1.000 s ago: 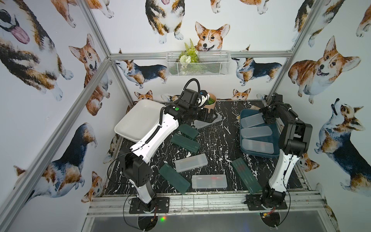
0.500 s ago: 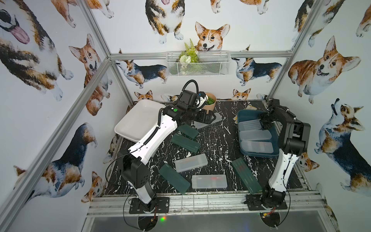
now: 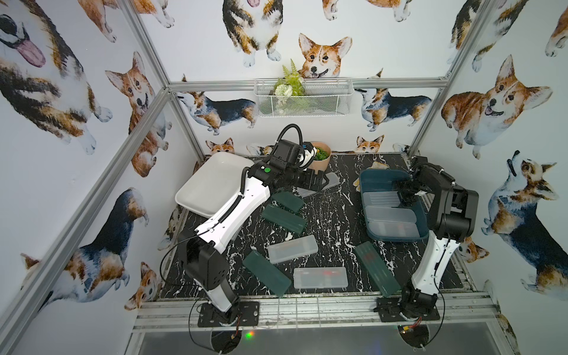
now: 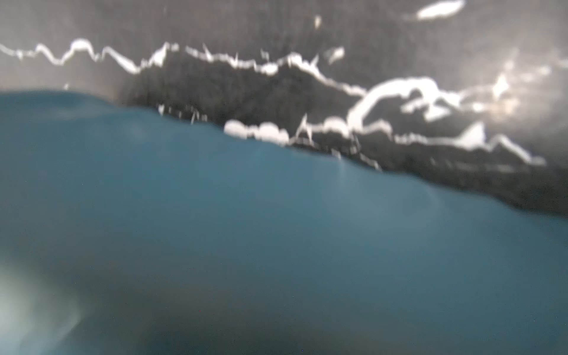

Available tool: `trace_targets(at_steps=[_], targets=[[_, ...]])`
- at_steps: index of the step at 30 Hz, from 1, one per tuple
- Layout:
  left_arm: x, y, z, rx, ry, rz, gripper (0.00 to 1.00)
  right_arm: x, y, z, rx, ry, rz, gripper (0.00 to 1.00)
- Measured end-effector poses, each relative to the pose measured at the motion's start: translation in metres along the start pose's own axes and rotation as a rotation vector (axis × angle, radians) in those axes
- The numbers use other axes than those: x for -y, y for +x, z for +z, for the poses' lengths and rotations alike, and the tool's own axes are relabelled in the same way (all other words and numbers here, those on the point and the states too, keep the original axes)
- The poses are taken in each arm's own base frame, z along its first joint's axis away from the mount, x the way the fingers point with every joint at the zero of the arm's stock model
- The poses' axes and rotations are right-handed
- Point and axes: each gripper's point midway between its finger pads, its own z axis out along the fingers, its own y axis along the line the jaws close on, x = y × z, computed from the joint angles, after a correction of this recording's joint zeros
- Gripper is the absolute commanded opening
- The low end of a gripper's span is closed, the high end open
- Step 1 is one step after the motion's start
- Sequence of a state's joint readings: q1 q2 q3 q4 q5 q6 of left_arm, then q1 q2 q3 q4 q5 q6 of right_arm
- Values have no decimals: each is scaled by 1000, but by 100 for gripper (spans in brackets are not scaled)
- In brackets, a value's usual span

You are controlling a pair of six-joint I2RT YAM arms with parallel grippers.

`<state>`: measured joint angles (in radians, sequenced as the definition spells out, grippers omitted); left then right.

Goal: Place the pencil cases by color into the storage box
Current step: Place the pencil case at the storage box, then pick up the pencil case from the center of the board.

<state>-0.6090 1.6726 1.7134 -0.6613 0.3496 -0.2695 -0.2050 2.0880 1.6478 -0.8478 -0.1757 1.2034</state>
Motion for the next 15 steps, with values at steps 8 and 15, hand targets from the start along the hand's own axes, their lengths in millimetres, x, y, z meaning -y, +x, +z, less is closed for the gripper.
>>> trace_targets(at_steps=[8,15], targets=[[-6,-3,-2,7,-38,-4,99,-46,-12,-60,79,-121,-83,98],[-30,3,-3,-20,-143,-61,99,-84,39,-114,122,-233,-363,98]])
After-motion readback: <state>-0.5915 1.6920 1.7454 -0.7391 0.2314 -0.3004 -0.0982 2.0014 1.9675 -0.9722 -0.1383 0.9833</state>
